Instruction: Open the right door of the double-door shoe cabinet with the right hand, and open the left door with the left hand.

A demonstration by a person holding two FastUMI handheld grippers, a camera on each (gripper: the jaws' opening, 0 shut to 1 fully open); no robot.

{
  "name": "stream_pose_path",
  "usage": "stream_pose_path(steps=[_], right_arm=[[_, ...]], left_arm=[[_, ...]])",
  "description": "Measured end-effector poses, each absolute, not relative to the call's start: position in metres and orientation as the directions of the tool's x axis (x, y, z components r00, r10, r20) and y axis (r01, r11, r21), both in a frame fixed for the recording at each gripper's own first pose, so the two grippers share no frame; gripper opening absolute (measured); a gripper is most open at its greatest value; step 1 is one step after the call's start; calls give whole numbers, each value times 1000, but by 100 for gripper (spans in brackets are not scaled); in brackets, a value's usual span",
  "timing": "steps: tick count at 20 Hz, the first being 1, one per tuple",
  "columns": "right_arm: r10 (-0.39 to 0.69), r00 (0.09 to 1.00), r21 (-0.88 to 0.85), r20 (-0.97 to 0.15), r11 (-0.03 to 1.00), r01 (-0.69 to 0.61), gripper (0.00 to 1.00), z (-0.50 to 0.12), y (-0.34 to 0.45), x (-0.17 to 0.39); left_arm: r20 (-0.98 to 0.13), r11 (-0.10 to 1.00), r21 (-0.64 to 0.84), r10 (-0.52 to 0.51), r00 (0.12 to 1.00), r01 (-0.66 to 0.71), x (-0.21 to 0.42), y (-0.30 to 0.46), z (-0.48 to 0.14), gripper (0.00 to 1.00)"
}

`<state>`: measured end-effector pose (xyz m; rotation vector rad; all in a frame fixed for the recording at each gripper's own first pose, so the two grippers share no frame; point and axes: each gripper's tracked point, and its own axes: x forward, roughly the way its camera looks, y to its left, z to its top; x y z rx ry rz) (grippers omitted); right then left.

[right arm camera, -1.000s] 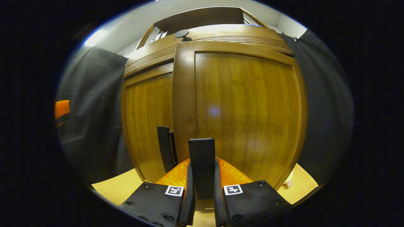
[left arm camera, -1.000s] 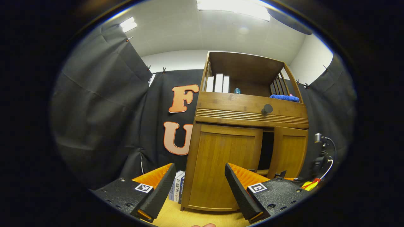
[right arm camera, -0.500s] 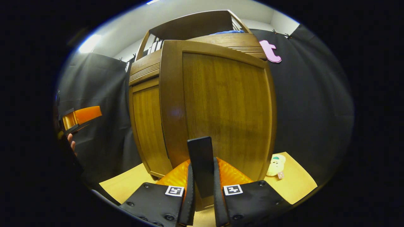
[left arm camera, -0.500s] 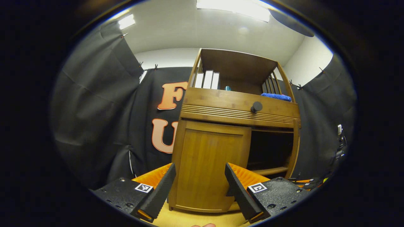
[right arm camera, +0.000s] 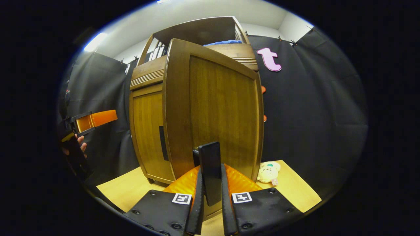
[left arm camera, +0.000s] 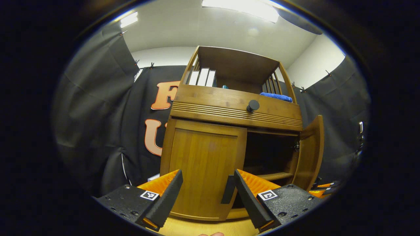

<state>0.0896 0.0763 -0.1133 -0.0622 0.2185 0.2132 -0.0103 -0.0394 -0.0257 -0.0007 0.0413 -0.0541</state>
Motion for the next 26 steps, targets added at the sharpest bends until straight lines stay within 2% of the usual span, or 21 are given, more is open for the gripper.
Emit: stream_pose_path(steps=[3, 6, 7, 8, 9, 10, 11, 12, 13, 14, 15, 16, 18, 22, 23, 26], right_arm=[[174, 961, -48, -214, 981, -188, 36, -108, 63, 85], [138, 969, -60, -204, 986, -153, 31, -104, 47, 81], [125, 972, -65, -201, 988, -140, 36, -103, 41, 79], [111, 974, -70, -196, 990, -126, 27, -103, 36, 77], [96, 977, -75, -191, 991, -112, 27, -102, 29, 75], [81, 980, -81, -183, 992, -97, 36, -99, 23, 75], [70, 981, -90, -181, 992, -87, 36, -99, 16, 74], [58, 981, -101, -187, 992, -78, 31, -102, 10, 77], [36, 980, -115, -197, 992, -60, 36, -106, 2, 75], [10, 980, -128, -198, 991, -36, 27, -106, -8, 72], [-18, 979, -134, -202, 991, -10, 35, -105, -21, 72], [-27, 981, -118, -193, 993, 4, 9, -102, -28, 69], [-7, 980, -91, -199, 996, -12, 13, -104, -31, 73], [22, 976, -83, -216, 996, -41, 13, -104, -43, 78], [32, 975, -82, -218, 995, -51, 13, -103, -46, 80], [66, 972, -68, -226, 994, -83, 13, -101, -60, 81]], left_arm=[[-42, 998, -13, -65, 997, 65, -7, -46, -28, 94], [-38, 997, -17, -78, 996, 77, -5, -52, -28, 94], [-37, 997, -20, -82, 996, 81, -3, -54, -29, 94], [-39, 996, -25, -86, 996, 86, -3, -56, -31, 95], [-43, 995, -28, -93, 995, 92, -3, -59, -33, 94], [-45, 995, -31, -98, 994, 97, -3, -62, -33, 92], [-44, 994, -32, -104, 994, 102, -4, -62, -34, 95], [-41, 994, -32, -107, 993, 105, -4, -64, -34, 94], [-38, 994, -31, -108, 993, 107, -3, -65, -35, 94], [-40, 994, -28, -107, 993, 106, -3, -66, -37, 94], [-47, 994, -25, -105, 993, 104, -4, -65, -39, 94], [-51, 994, -25, -104, 993, 103, -3, -65, -41, 94], [-52, 994, -37, -109, 993, 107, -3, -67, -42, 95], [-49, 993, -39, -112, 993, 110, -3, -70, -42, 95], [-47, 993, -39, -113, 992, 111, -3, -70, -41, 92], [-42, 994, -26, -108, 993, 107, -2, -67, -39, 94]])
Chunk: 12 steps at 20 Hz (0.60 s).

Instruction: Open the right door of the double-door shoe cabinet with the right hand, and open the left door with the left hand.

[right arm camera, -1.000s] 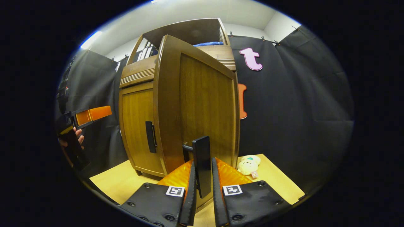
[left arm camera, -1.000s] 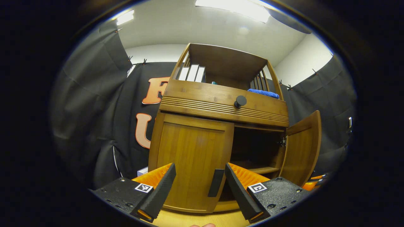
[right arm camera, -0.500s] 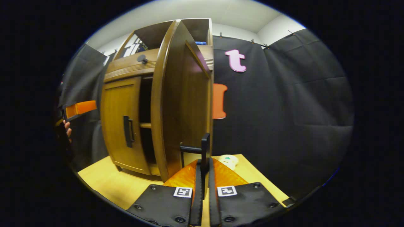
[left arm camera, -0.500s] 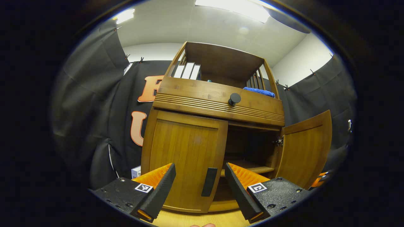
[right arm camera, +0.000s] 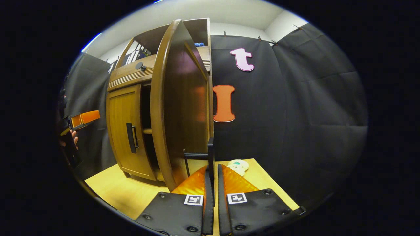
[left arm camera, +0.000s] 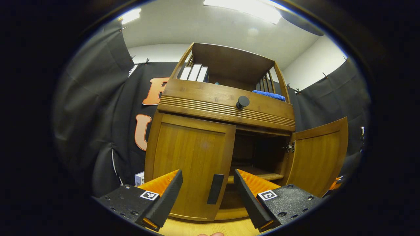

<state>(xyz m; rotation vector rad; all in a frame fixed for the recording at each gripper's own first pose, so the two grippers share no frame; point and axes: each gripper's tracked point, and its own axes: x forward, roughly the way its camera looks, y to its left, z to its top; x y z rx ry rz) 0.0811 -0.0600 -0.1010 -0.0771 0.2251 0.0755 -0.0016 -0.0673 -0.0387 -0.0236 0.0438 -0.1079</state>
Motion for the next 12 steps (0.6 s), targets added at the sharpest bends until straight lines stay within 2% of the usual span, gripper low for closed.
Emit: stream_pose_path(steps=[2, 3, 4, 5, 7, 8, 12], right_arm=[[83, 967, -58, -242, 993, -100, 14, -102, -70, 83], [92, 964, -58, -250, 992, -110, 25, -101, -70, 83], [101, 962, -59, -252, 991, -119, 17, -102, -70, 84], [109, 962, -55, -251, 990, -127, 27, -101, -72, 84], [126, 961, -41, -246, 989, -141, 27, -99, -79, 86], [135, 960, -21, -246, 989, -144, 17, -99, -82, 88], [142, 961, -8, -239, 989, -148, 17, -103, -82, 86]], left_arm=[[-34, 995, -20, -101, 994, 101, -2, -64, -34, 91], [-31, 995, -22, -99, 995, 98, -3, -63, -34, 91], [-30, 995, -23, -96, 995, 95, -4, -62, -32, 91], [-31, 996, -24, -90, 995, 89, -5, -60, -33, 94], [-37, 996, -28, -84, 996, 83, -7, -57, -33, 94], [-38, 996, -29, -81, 996, 80, -8, -55, -34, 94], [-43, 997, -35, -69, 997, 68, -11, -51, -35, 94]])
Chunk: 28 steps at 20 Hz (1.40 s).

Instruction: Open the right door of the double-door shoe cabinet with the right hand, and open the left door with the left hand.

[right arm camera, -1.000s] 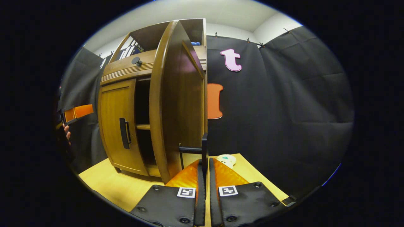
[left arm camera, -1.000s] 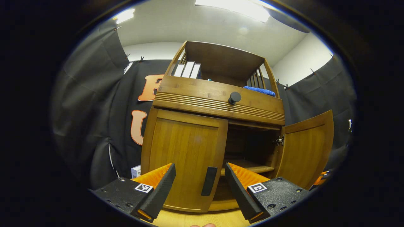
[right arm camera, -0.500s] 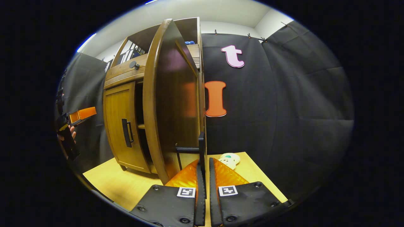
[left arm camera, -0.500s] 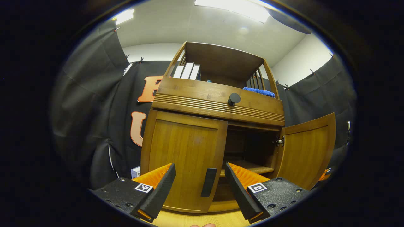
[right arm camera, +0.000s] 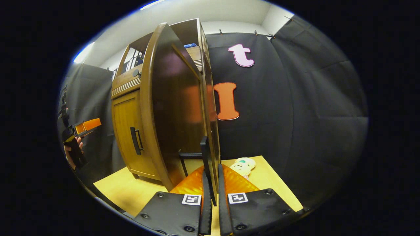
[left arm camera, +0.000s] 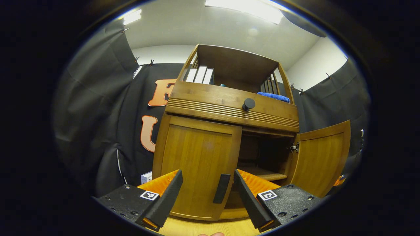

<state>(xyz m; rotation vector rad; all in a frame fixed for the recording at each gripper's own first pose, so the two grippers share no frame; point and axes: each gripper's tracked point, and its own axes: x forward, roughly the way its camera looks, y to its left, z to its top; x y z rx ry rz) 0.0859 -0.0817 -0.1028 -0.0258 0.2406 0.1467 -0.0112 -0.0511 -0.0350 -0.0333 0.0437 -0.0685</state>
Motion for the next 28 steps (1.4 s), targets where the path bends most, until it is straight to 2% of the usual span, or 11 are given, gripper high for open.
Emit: stream_pose_path(steps=[6, 7, 9, 10, 14, 15, 16, 18, 20, 21, 28], right_arm=[[74, 963, -39, -258, 996, -86, 18, -102, -95, 68], [41, 962, -46, -269, 997, -55, 30, -103, -101, 63], [-17, 963, -46, -268, 999, 4, 7, -96, -113, 46], [-38, 965, -38, -258, 999, 29, 20, -90, -117, 37], [-136, 968, -68, -210, 990, 124, 20, -68, -127, 14], [-149, 970, -63, -193, 988, 140, 7, -59, -126, 10], [-159, 972, -52, -173, 987, 152, 20, -48, -123, 6], [-176, 978, -45, -113, 984, 172, 20, -26, -111, 1], [-144, 988, -25, -54, 989, 143, 33, -5, -86, 2], [-115, 992, -22, -48, 993, 114, 20, -1, -66, 6], [-12, 1000, -39, -10, 999, 12, 20, 6, 5, 47]], left_arm=[[-47, 997, -47, -70, 996, 68, -13, -49, -37, 91], [-54, 997, -45, -71, 996, 68, -14, -48, -38, 91], [-54, 997, -39, -69, 996, 67, -14, -45, -38, 91], [-54, 997, -40, -69, 996, 67, -12, -45, -38, 94], [-74, 996, -42, -85, 994, 82, -3, -48, -45, 95], [-75, 996, -38, -89, 993, 86, 0, -49, -45, 92], [-76, 995, -38, -94, 993, 92, 1, -50, -47, 92], [-75, 994, -45, -101, 992, 98, 4, -52, -48, 92], [-85, 993, -56, -104, 991, 100, 5, -53, -53, 91], [-93, 993, -62, -109, 990, 103, 5, -53, -55, 94], [-105, 997, -44, -67, 992, 63, 3, -31, -56, 91]])
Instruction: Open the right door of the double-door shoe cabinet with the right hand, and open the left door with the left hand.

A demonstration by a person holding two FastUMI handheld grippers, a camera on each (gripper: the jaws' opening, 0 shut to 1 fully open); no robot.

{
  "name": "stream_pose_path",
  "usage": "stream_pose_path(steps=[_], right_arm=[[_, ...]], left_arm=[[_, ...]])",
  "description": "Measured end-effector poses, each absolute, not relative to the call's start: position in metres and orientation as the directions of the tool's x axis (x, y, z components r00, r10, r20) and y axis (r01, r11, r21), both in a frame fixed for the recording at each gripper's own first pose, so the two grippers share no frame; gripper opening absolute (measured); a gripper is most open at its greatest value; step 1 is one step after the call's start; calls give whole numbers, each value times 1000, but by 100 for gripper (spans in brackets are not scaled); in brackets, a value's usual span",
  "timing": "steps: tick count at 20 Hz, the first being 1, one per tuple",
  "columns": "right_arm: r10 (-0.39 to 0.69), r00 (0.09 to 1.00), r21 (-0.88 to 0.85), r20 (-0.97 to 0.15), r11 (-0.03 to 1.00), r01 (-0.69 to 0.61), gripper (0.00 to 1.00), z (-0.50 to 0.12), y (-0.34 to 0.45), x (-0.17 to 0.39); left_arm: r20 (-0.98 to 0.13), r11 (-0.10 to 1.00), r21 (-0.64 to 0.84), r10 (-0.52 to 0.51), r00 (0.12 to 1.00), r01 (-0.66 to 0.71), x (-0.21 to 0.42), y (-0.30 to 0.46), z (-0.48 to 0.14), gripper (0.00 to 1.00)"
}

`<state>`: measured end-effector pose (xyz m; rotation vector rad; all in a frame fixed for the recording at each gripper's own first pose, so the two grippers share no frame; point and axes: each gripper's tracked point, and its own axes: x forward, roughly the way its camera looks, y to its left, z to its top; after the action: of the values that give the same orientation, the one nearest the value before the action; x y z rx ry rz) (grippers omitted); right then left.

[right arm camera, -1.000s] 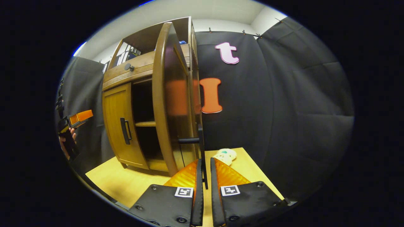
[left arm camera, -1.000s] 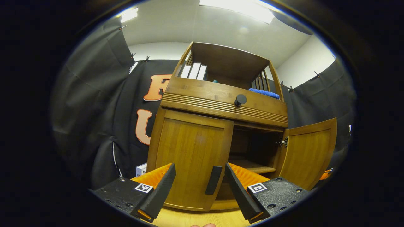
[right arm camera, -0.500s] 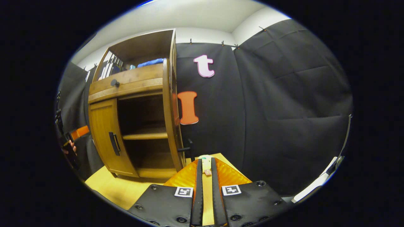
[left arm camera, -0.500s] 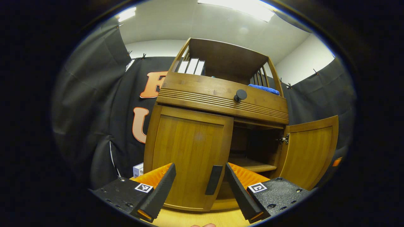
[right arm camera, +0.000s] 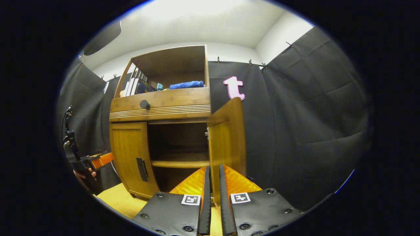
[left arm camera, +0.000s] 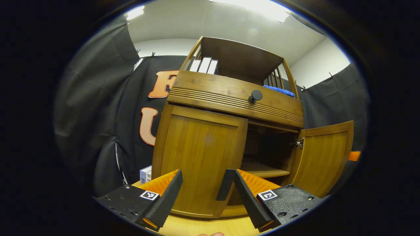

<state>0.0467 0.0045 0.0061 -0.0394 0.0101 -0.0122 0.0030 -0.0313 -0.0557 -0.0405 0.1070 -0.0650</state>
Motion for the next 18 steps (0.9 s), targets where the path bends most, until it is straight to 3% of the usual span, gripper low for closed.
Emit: stream_pose_path(steps=[1, 2, 3, 4, 6, 7, 8, 12, 15, 18], right_arm=[[-13, 1000, -32, -14, 999, 12, 20, 4, 9, 52], [-14, 1000, -33, -13, 999, 13, 33, 4, 12, 58], [-10, 1000, -36, -12, 999, 9, 7, 2, 15, 62], [-4, 1000, -35, -12, 999, 4, 7, 0, 19, 66], [-4, 1000, -29, -14, 1000, 4, 9, -5, 23, 76], [-1, 1000, -30, -17, 1000, 1, 33, -8, 26, 81], [2, 1000, -35, -26, 999, -3, 27, -13, 27, 85], [6, 998, -27, -59, 1000, -8, 69, -26, 32, 92], [13, 998, -15, -68, 1000, -14, 100, -30, 34, 91], [17, 997, -34, -76, 999, -20, 95, -33, 36, 87]], left_arm=[[-106, 998, -32, -54, 993, 51, 2, -26, -55, 91], [-105, 999, -22, -40, 994, 38, 3, -20, -54, 91], [-107, 1000, -15, -25, 994, 24, 3, -15, -55, 91], [-109, 1000, -10, -13, 994, 12, 4, -10, -55, 94], [-115, 1000, 6, 10, 993, -9, 3, -1, -57, 91], [-114, 1000, 15, 20, 993, -19, 0, 4, -56, 91], [-114, 999, 21, 29, 993, -26, -1, 7, -56, 91], [-120, 1000, 4, 9, 993, -9, 6, 0, -62, 95], [-136, 997, -18, -77, 988, 75, 22, -29, -73, 94], [-171, 981, -52, -194, 966, 188, 38, -70, -91, 92]])
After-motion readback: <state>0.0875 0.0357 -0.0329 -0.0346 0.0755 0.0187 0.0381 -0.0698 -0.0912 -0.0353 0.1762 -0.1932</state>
